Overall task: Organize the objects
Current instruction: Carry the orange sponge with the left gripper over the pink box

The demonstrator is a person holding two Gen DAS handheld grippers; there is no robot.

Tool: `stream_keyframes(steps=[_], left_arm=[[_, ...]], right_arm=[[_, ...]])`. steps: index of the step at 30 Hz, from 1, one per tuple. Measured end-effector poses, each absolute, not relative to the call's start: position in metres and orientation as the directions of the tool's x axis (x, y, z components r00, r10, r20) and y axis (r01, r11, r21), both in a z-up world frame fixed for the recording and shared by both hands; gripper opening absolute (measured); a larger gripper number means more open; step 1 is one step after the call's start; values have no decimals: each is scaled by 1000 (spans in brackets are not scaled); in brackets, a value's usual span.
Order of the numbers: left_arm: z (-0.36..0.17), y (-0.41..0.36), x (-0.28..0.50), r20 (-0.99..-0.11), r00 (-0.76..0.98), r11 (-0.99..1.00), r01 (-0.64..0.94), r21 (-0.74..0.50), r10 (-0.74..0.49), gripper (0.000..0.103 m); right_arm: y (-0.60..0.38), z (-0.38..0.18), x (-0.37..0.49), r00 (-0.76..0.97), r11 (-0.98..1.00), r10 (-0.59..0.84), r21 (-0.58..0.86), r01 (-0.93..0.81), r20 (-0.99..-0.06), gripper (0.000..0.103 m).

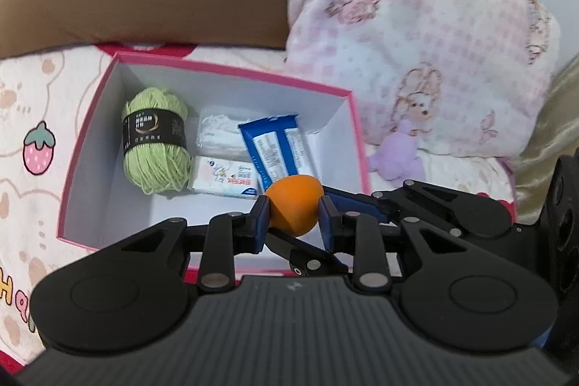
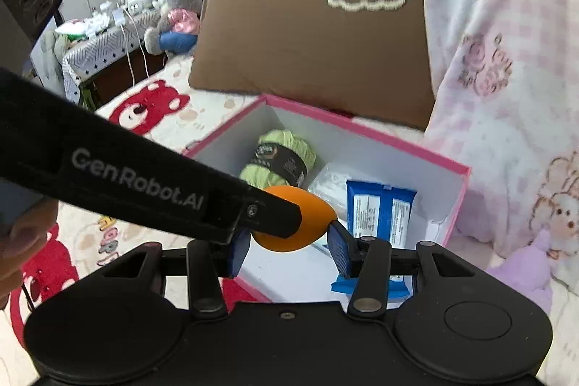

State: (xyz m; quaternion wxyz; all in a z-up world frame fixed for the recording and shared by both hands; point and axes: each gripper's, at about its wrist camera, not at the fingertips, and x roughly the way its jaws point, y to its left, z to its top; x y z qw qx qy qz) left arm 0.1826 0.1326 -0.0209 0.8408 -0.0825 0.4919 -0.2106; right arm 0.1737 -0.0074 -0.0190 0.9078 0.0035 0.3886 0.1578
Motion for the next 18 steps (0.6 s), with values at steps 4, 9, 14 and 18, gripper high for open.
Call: stream_keyframes(steps=[4,9,14,18], left_arm=[[-41,130,201,-812,417,912,229,-340,-408,27],[-63,136,226,-818,406,913,173,-370,-408,27],[-82,143,248,-820,387,905,131,-404,-422,27],[-100,148,259,-822,395,906,70,-418,-410,27]], right_arm=[[-6,-37,193,614,951,288,144,-274,-735,52],[-7,-51,223,564,952,291,173,-254,-773,52],[-9,-63,244,530,951,294,187,-246,-795,52],[-11,-75,260,491,945,309,206,-253,-814,52]])
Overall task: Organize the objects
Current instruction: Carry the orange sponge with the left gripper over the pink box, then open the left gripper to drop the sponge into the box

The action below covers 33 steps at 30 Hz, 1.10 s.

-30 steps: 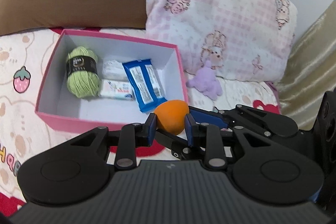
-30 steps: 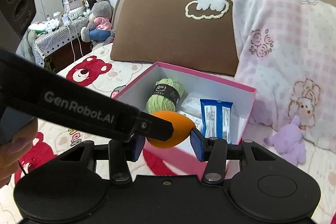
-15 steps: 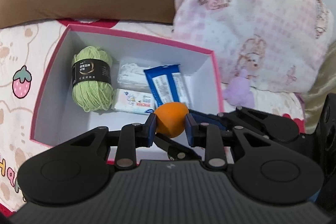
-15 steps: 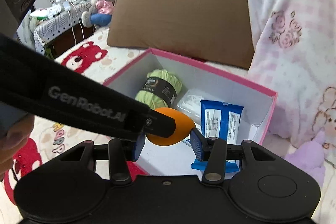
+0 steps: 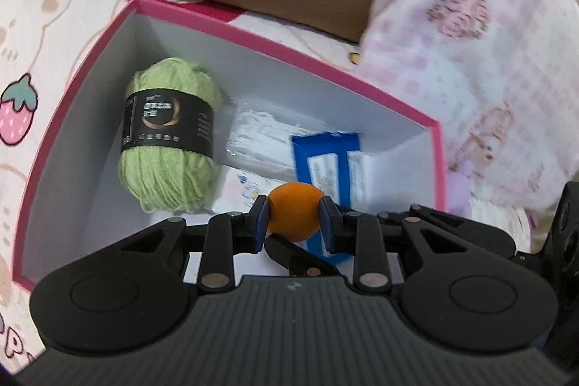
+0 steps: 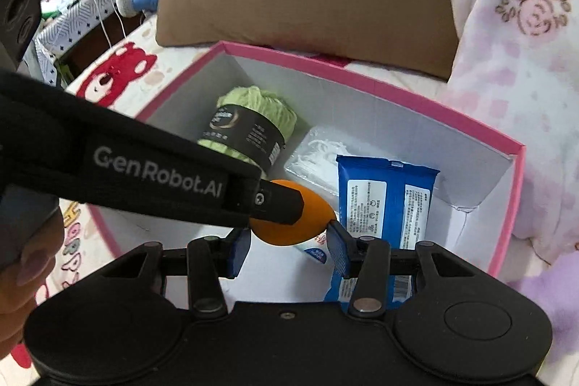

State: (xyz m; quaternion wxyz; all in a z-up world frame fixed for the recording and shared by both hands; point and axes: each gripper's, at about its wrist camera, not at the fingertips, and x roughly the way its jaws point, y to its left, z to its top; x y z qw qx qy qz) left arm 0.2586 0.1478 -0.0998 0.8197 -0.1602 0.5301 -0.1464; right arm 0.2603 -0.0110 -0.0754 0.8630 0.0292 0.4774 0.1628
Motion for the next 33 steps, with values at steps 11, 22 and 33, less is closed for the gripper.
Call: stream_keyframes(steps=[11,22,33], left_arm=[[-120,147,275,-836,382,915,80,-395,-394,27],[-113,151,264,-822,431,921,59,-386,-372,27],[-111,146,254,-843,422,940,81,-330,-333,27]], right_arm=[[-2,-84,268,508,940,294,150,-306,-810,36],[-11,-77,257,566,955,223,60,-292,-794,37],[-14,-82,251,589,963,151,-16,-268,-794,37]])
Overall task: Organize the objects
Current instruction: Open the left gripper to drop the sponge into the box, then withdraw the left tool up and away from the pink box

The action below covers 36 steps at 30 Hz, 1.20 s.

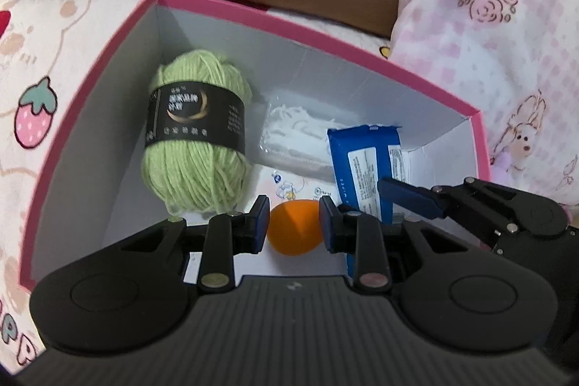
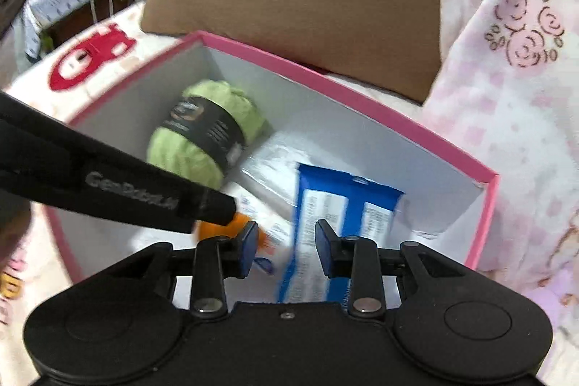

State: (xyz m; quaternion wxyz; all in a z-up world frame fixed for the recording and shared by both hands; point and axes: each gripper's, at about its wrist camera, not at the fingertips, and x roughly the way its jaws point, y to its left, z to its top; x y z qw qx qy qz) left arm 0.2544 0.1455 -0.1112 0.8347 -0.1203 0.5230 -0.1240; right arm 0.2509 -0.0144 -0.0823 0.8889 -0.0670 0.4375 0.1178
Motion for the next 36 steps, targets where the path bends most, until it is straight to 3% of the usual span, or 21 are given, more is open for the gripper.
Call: stream_keyframes(steps=[10,18,21,26,36], left_arm=[[-96,146,249,-837,438,943,97,-318,-328,28],[-77,141,232,-848,436,953,130,-274,-303,29],[-63,138,222,-846,442,955,155,-254,-296,31],[-46,129,209,-855,440,959,190,-211,-275,32],[-10,136,176,-842,443,949,212,-234,-307,42]], right_arm=[[-35,-58,230,593,955,264,118,-273,-761,41],[-48,-38,211,596,955,276,144,-259,-754,42],[-48,-27,202,584,952,278,137,-274,-762,47],[-51,-3,184,565,932,338,183,-313,-753,68],[-51,35,148,592,934,310,122,-335,-744,84]])
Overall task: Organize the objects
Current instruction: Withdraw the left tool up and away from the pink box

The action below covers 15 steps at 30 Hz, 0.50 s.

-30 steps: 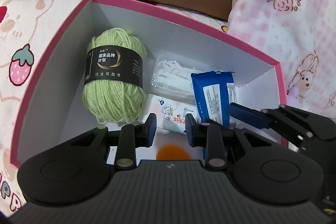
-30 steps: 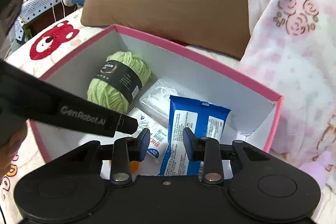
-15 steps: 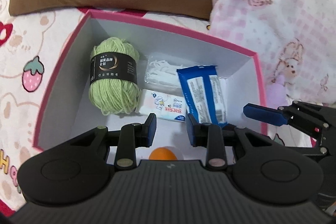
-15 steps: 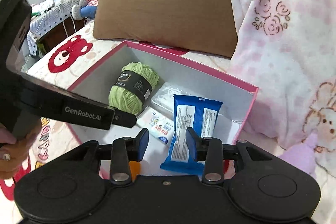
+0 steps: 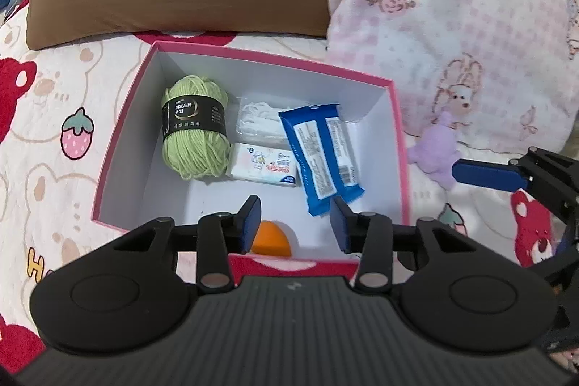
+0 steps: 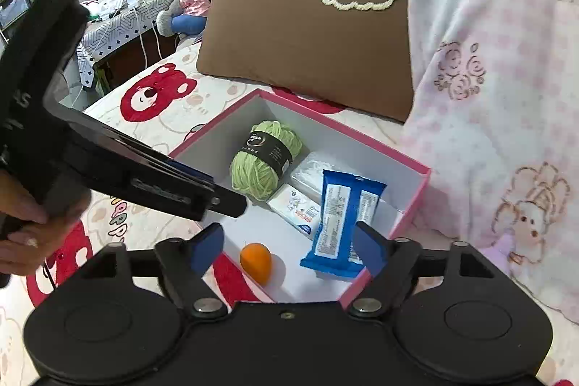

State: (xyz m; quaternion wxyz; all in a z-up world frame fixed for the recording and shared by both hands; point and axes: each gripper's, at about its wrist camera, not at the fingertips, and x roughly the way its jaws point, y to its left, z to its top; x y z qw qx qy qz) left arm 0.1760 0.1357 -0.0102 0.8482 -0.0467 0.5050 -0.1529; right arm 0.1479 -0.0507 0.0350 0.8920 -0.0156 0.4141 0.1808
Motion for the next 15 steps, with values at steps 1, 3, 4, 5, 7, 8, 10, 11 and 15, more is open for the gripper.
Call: stream_keyframes(steps=[1,3,4,5,7,8,10,11,15], left_arm=[[-7,136,173,-841,447,948,220,-228,-306,42],[-4,136,167,-843,453,953,215,-213,-290,45],[-3,136,164,-846,448,953,219,-210,-289,45],[-2,136,161,-847,445,952,221,-210,-290,46],[0,137,156,-851,438,953,220,-210,-289,49],[1,138,152,-856,432,954,219,-206,-284,49],[3,137,146,-863,423,955,224,-197,-277,50],[5,136,142,-866,418,954,231,-191,-274,51],[16,130,125,-871,407,950,255,-181,-275,57]], right_arm=[[-51,37,145,583,932,315,127,-339,-749,84],[-52,41,138,572,930,324,144,-337,-753,84],[-52,43,134,572,930,324,144,-337,-754,84],[-51,45,130,575,931,321,139,-338,-753,85],[-52,48,123,571,931,318,135,-339,-756,86],[-52,49,119,568,931,316,132,-341,-760,87],[-54,53,113,569,932,309,123,-341,-762,87],[-54,54,109,571,934,303,117,-339,-763,87],[-63,61,97,572,940,296,126,-318,-765,89]])
